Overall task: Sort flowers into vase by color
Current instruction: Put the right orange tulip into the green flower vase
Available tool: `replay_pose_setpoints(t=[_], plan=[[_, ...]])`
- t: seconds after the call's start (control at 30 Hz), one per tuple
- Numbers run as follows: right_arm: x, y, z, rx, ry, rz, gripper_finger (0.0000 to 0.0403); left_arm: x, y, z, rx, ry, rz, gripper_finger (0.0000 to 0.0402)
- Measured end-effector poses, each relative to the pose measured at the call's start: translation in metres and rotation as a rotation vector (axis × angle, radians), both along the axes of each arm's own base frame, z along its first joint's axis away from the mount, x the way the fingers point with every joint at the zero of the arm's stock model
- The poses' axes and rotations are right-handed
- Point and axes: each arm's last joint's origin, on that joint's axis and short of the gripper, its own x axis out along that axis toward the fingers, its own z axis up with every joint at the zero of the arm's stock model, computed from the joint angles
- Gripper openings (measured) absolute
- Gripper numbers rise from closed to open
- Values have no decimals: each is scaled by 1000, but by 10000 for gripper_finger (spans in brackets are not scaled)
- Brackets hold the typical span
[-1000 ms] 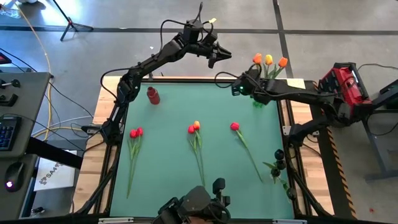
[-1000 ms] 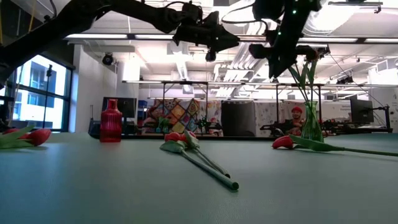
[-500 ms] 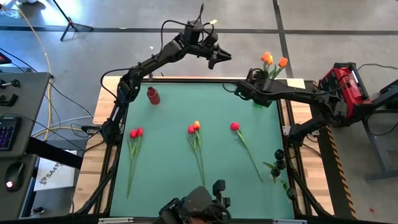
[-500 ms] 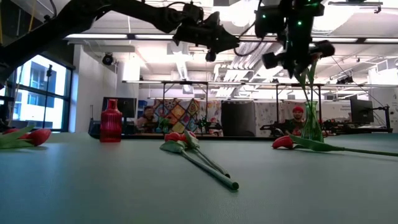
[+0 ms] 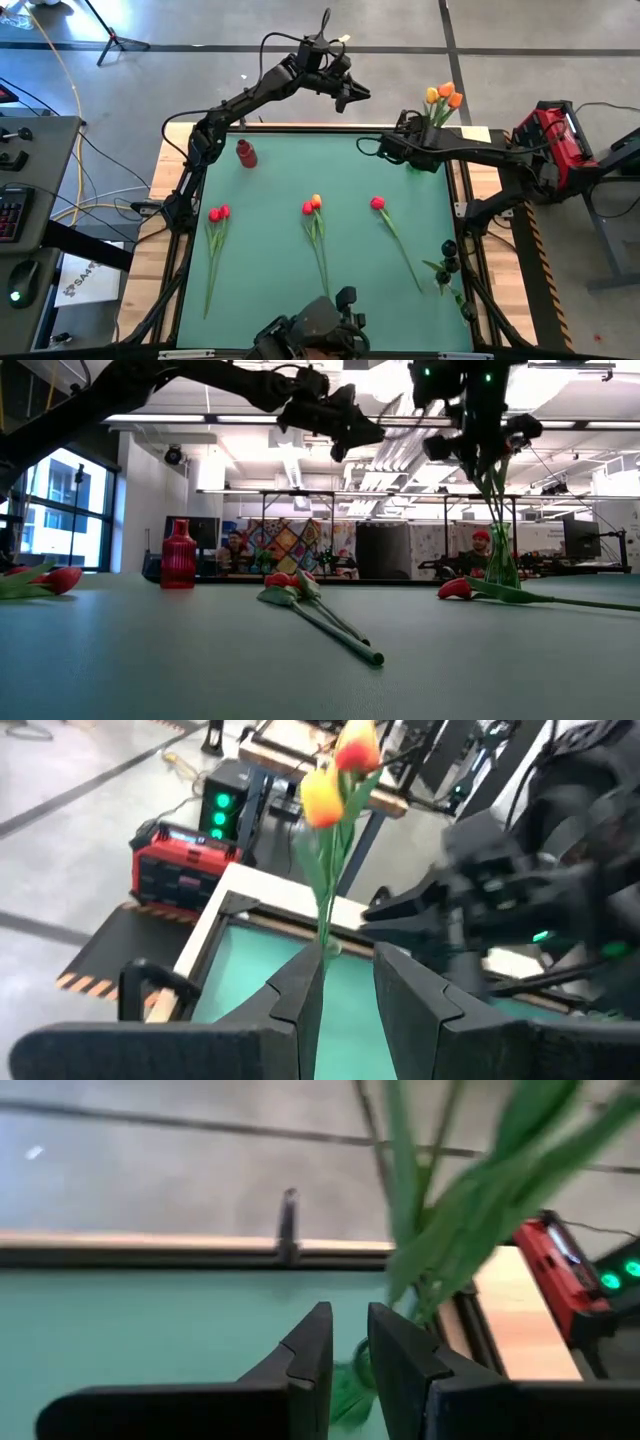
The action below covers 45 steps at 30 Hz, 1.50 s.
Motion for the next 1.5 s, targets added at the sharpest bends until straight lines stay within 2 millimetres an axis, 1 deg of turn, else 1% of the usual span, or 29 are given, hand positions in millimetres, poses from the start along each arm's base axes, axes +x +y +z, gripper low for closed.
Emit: replay_pose_setpoints(t=[0.13, 0.2, 0.33, 0.43, 0.5, 0.6, 0.67, 0.73, 0.83, 0.9, 1.0, 1.1, 1.2, 1.3, 1.5], plan=[[4, 3, 17, 71, 14, 94, 55, -3, 2, -5, -12, 43, 10, 78], [4, 5, 29, 86, 33, 131, 55, -4, 2, -6, -10, 59, 17, 78], [-3, 5, 70, 43, 40, 180, 55, -4, 2, -6, -9, 64, 19, 78], [-15, 0, 106, -48, 3, 176, 55, -4, 2, -6, -11, 66, 27, 78], [-25, -6, 125, -108, -4, 144, 55, -3, 1, -7, -11, 69, 34, 78], [-40, -18, 144, -162, 2, 71, 55, 0, -3, -6, -7, 69, 32, 78], [-51, -28, 153, -170, 7, 27, 55, 2, -6, -7, -7, 70, 26, 78], [-61, -38, 158, -157, 3, -11, 55, 4, -8, -6, -5, 69, 22, 78], [-74, -53, 160, -116, -23, -49, 55, 7, -13, -6, -2, 66, 13, 78], [-79, -62, 161, -112, -36, -54, 55, 9, -15, -6, 0, 65, 9, 78], [-80, -70, 164, -122, -65, -25, 55, 10, -17, -5, 3, 61, 4, 78], [-83, -74, 164, -100, -92, -4, 55, 11, -18, -5, 2, 61, 2, 78], [-86, -73, 160, -47, -74, -1, 55, 12, -20, -5, 3, 61, -1, 78], [-86, -72, 153, -1, -51, -6, 55, 12, -20, -6, 2, 62, -1, 78], [-83, -73, 136, 114, -50, 37, 55, 13, -21, -5, 6, 63, 5, 78]])
